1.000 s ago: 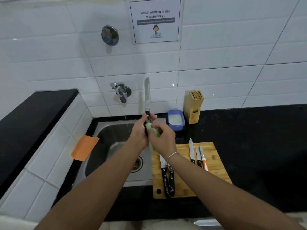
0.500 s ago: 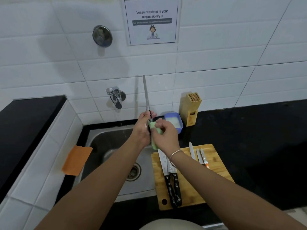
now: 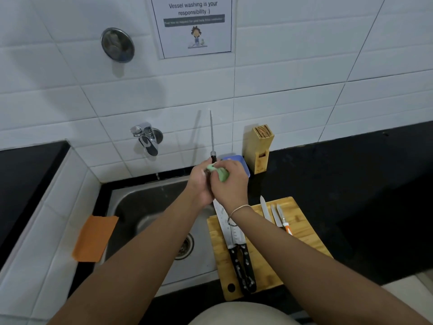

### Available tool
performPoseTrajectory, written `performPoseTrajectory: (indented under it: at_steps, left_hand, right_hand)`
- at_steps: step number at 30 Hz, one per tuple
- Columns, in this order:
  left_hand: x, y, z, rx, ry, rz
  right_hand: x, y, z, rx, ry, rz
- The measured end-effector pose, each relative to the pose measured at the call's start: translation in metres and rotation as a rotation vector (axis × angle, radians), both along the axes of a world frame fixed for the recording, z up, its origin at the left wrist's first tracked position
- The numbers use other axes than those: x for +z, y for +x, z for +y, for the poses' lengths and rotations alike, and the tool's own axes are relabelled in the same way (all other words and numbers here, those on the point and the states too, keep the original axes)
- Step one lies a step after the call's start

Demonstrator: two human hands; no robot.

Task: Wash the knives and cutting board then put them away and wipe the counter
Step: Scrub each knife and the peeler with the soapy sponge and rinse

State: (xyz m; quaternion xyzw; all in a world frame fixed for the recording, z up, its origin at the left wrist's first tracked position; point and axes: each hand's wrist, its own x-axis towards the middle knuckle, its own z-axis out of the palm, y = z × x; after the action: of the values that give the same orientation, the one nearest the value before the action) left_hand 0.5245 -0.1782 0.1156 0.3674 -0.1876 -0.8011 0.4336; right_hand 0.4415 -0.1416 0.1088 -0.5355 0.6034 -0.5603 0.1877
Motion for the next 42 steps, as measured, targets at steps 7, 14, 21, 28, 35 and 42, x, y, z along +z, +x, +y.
performPoseTrajectory:
  at_steps: [7, 14, 21, 28, 35, 42]
  left_hand:
    - [0.002, 0.004, -0.001, 0.133, -0.005, 0.016]
    - [-0.03, 0.014, 0.006, 0.161, -0.01, -0.138]
    - [-0.05, 0.008, 0.043, -0.162, -0.054, -0.46]
    - [-0.073, -0.032, 0.081, -0.363, 0.017, -0.905]
    - [-0.094, -0.087, 0.113, -0.457, -0.212, -1.52]
    - [-0.111, -0.107, 0.123, -0.526, -0.305, -1.635]
  right_hand:
    - [-0.02, -0.014, 0.012, 0.324, -0.136, 0.231]
    - [-0.033, -0.045, 0.023, 0.163, 0.011, -0.131]
    - [-0.037, -0.096, 0.011, -0.175, 0.201, -0.588]
    - [-0.057, -0.118, 0.02, -0.166, 0.307, -0.504]
    - [-0.06, -0.136, 0.027, -0.054, 0.359, -0.41]
    - [-0.056, -0.163, 0.027, -0.013, 0.422, -0.419]
